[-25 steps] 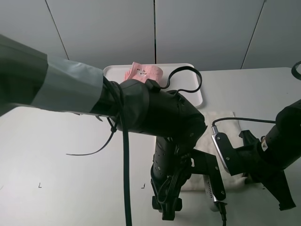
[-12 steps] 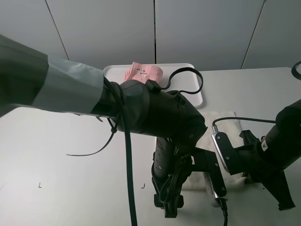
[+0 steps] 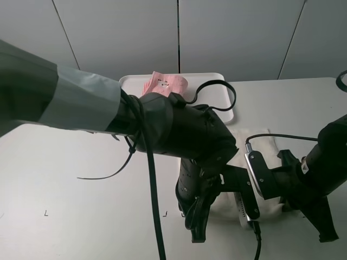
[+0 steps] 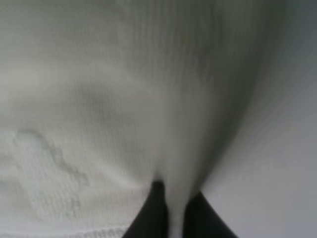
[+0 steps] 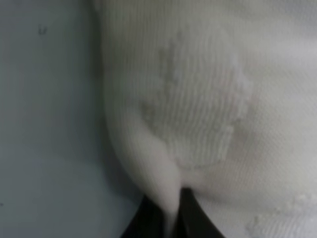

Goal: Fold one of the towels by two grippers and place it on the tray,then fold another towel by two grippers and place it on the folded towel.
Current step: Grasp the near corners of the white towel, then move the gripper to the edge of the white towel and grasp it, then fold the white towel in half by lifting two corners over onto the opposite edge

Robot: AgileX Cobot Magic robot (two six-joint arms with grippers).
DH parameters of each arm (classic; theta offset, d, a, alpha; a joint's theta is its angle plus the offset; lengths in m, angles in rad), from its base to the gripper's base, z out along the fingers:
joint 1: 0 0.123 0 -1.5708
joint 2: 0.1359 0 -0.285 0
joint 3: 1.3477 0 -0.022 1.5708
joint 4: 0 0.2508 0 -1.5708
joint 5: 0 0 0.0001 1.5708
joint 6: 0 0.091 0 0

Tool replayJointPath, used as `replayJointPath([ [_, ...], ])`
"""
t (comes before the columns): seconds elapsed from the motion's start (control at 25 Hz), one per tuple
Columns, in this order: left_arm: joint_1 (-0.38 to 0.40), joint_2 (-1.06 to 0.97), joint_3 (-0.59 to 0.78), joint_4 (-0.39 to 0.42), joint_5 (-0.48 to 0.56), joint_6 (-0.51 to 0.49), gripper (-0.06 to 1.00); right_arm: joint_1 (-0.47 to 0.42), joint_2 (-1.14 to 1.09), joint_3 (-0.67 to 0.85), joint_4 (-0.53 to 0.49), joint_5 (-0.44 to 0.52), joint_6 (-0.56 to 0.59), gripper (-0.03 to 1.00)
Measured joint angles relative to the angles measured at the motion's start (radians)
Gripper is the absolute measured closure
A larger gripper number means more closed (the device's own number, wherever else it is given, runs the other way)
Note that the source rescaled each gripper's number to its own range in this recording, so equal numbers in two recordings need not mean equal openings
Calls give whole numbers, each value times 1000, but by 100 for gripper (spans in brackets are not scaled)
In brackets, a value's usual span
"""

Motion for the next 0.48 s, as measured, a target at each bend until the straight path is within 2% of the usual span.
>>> replayJointPath([
  [0.16, 0, 0, 0, 8, -4, -42, 94, 0, 0, 0, 2, 0, 10, 96],
  [0.48, 0, -4, 0, 11, -14, -79, 94, 0, -56, 11, 98, 29, 26, 97],
])
